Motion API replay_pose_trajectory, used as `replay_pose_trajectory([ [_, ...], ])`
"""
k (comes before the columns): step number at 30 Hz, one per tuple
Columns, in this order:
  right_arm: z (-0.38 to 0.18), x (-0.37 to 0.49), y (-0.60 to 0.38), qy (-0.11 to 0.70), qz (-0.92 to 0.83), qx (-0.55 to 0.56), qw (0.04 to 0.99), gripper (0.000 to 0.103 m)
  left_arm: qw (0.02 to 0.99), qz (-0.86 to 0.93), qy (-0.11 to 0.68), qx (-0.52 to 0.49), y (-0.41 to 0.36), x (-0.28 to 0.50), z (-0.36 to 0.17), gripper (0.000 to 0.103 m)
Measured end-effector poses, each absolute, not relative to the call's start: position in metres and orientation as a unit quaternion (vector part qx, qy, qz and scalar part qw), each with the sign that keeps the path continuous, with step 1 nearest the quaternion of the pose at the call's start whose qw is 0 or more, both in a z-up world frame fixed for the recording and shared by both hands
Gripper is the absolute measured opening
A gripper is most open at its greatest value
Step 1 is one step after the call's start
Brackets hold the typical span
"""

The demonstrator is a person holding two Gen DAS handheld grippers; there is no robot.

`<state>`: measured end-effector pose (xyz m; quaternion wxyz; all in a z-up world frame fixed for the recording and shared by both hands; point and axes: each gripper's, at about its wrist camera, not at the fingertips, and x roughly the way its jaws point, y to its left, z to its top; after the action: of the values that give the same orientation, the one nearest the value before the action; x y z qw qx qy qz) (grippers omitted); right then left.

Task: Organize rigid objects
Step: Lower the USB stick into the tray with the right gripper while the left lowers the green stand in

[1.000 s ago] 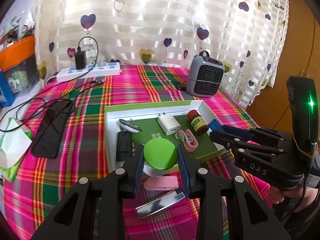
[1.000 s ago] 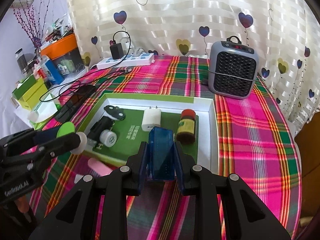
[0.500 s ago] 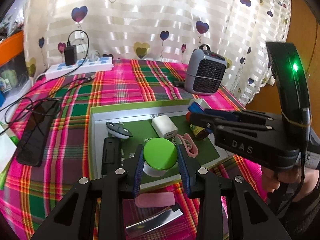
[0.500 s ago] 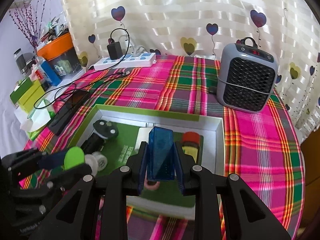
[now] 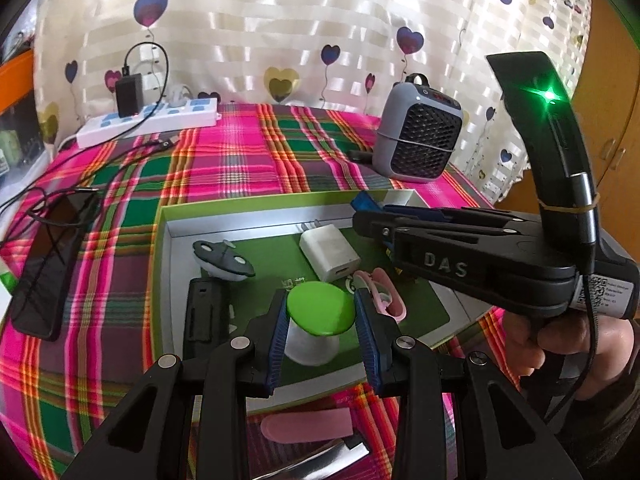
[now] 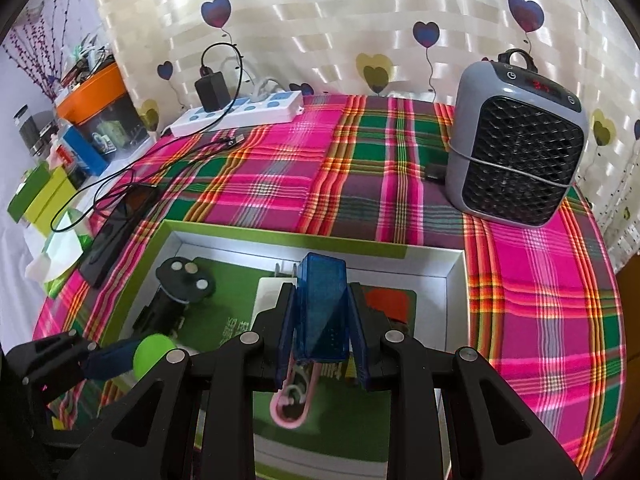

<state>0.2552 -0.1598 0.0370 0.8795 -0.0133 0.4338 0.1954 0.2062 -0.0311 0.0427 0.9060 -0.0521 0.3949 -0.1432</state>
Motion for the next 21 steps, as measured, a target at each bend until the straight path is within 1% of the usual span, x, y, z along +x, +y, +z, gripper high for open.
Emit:
replay_pose_trajectory([
  [21,0.018,0.273,-0.158,0.457,0.186,-0.014,0.870,0.027,0.896,-0.143,0.417,-0.048,-0.037,0.218,0.026,0.032],
])
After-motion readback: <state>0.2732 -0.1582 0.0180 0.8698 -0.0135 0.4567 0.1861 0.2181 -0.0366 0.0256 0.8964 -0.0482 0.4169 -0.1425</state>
